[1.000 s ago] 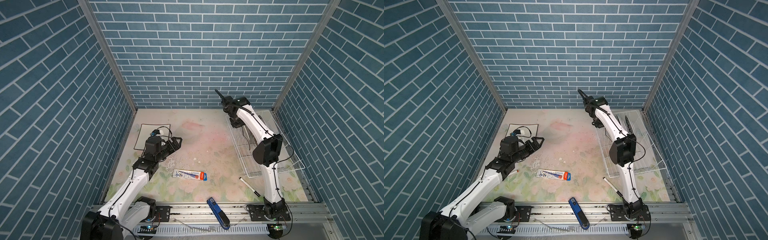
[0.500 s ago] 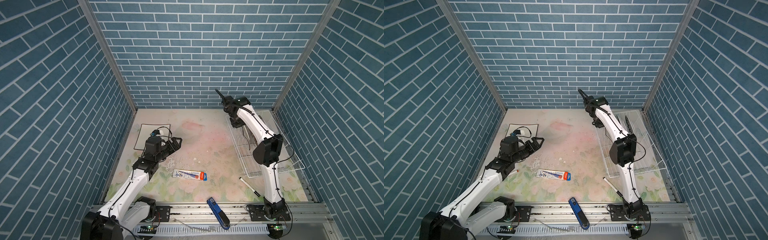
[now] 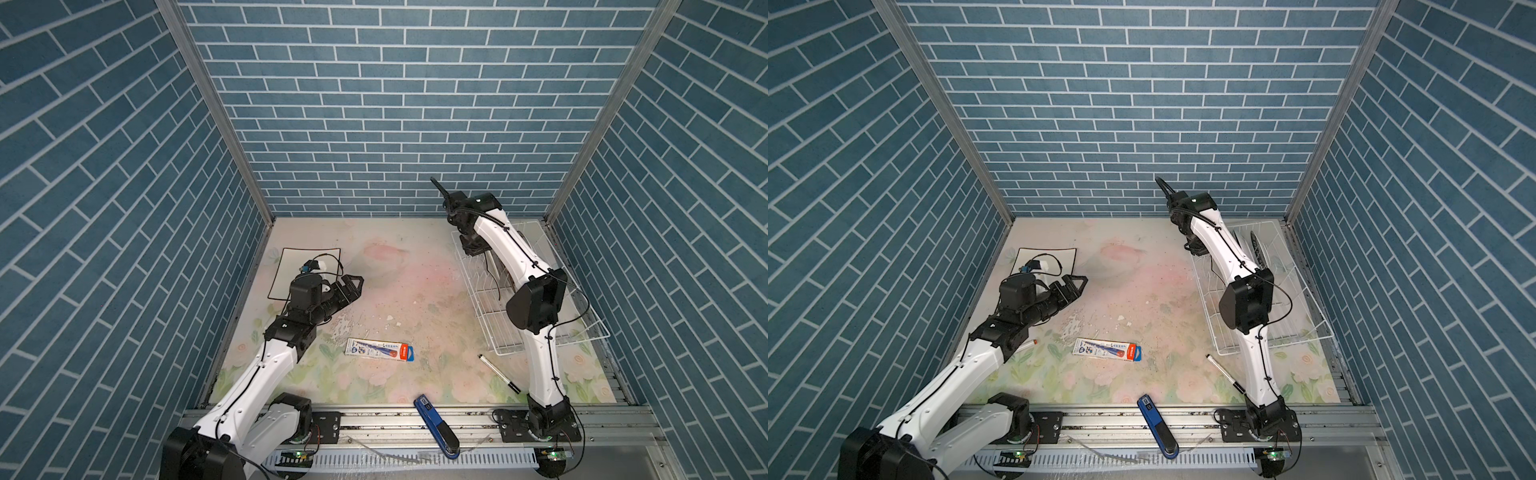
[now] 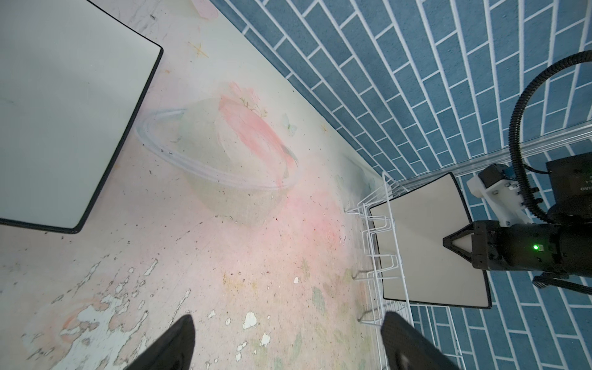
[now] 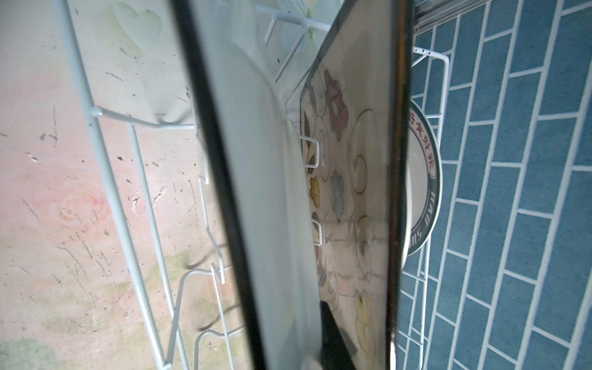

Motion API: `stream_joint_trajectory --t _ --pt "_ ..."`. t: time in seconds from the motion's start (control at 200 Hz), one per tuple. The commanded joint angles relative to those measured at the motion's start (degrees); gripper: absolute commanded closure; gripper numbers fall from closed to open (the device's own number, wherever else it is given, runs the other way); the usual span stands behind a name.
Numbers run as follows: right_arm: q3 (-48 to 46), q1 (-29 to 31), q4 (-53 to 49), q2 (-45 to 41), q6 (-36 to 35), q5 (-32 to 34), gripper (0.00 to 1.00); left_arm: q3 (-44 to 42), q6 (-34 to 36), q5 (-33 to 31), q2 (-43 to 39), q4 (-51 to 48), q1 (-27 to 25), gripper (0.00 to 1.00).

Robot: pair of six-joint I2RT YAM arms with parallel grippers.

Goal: Unload the plates from the dish rack

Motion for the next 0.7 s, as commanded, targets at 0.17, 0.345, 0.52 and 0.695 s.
stream_joint_trajectory --t 0.17,0.345,0.52,0.695 --pt "3.22 0.73 -2.90 -4.04 1.22 6.84 1.00 -0.11 0.39 -0.48 -1.16 -0.64 -0.27 0.07" --pt "4.41 1.19 -3.68 -3.95 1.12 8.37 1.00 -0.11 0.43 -0.48 -1.35 -0.64 -0.27 0.07" --pt "5.46 1.59 -4.39 -3.65 0.95 8.95 1.00 -0.11 0.44 -0.52 -1.36 -0.73 -0.27 0.07" --pt "6.03 1.87 -4.68 -3.71 0.87 8.99 1.00 -0.31 0.37 -0.59 -1.25 -0.55 -0.27 0.07"
